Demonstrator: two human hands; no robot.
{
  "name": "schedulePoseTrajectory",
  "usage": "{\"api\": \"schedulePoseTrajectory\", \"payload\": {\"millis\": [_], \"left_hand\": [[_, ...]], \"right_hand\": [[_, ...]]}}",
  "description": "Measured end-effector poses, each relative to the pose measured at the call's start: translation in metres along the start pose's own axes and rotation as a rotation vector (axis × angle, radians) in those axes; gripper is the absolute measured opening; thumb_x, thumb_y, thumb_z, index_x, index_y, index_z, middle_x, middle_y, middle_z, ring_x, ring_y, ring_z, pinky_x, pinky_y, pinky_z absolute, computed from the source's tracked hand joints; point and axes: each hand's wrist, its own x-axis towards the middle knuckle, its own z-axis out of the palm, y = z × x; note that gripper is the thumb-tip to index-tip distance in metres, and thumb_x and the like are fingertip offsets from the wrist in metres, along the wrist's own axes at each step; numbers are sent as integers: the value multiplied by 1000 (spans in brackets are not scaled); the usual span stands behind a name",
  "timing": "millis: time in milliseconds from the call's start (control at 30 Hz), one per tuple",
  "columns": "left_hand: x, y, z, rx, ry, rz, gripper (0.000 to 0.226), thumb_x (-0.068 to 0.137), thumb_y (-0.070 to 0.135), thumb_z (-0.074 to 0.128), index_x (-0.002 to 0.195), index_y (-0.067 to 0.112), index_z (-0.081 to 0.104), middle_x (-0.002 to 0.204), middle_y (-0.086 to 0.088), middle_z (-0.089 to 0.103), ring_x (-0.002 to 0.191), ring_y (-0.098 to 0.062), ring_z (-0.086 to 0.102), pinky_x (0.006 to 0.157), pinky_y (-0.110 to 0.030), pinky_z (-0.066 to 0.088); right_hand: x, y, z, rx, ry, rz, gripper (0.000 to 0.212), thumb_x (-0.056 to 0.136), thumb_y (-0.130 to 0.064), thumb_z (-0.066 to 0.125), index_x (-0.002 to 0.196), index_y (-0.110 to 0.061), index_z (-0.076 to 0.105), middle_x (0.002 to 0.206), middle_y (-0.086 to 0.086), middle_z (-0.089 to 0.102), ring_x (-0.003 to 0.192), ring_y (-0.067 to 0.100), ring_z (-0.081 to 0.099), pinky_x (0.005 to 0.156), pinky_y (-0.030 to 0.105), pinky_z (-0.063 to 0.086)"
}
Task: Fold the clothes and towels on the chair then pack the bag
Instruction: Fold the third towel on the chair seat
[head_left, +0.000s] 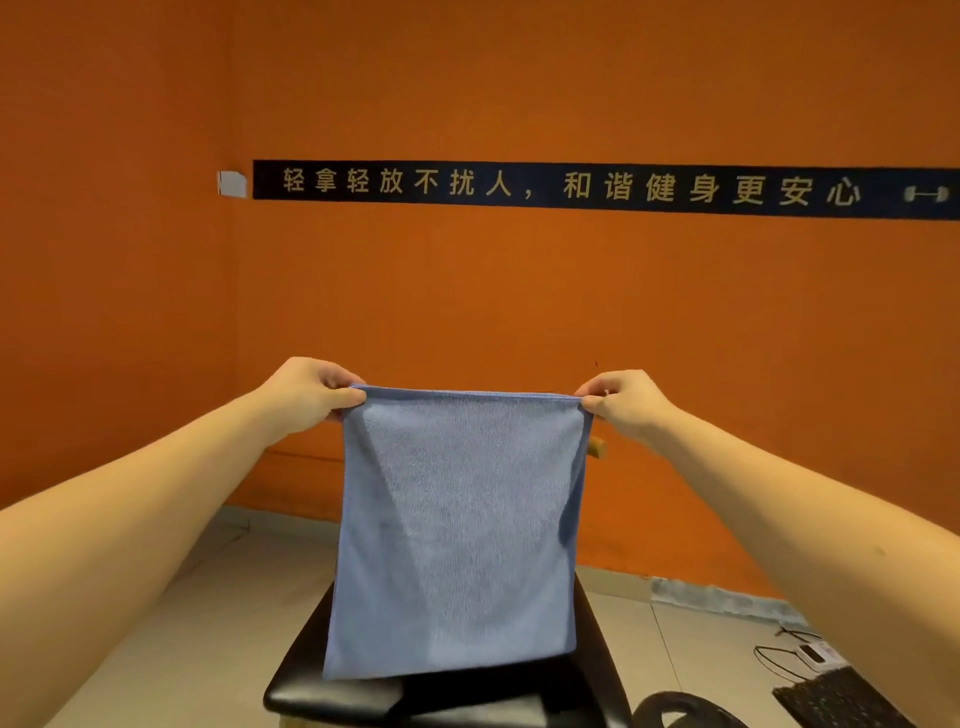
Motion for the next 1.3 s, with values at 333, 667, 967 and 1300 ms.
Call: {"api": "schedulePoseTrajectory", "payload": {"millis": [333,667,967,1300], "left_hand": [[33,-45,26,46,-256,-243,11,93,21,75,96,12,80,97,-13,77,89,-25,71,65,-29,60],[109,-68,90,-93,225,-195,7,94,10,68,93,10,75,88,-11,72,83,-30,71,81,-48,63],[20,-130,126,-16,195,-12,9,94,11,62,90,18,67,87,2,68,82,-20,61,71,-34,49],[-124,-221,144,495,-403,172,9,89,26,64,89,34,59,89,15,62,82,-8,59,76,-36,57]], "right_hand": [[25,37,47,71,-65,231,18,93,4,52,85,1,68,76,17,64,56,24,59,50,27,52],[76,63,102,180,207,206,24,91,-9,64,73,-22,73,78,7,75,72,27,70,69,42,60],[17,100,115,174,124,126,23,86,-9,65,68,-21,73,73,-2,71,69,15,59,65,28,43],[-127,178,151,-240,-538,48,16,92,-16,69,79,-17,78,85,-1,75,84,17,68,78,35,55]]}}
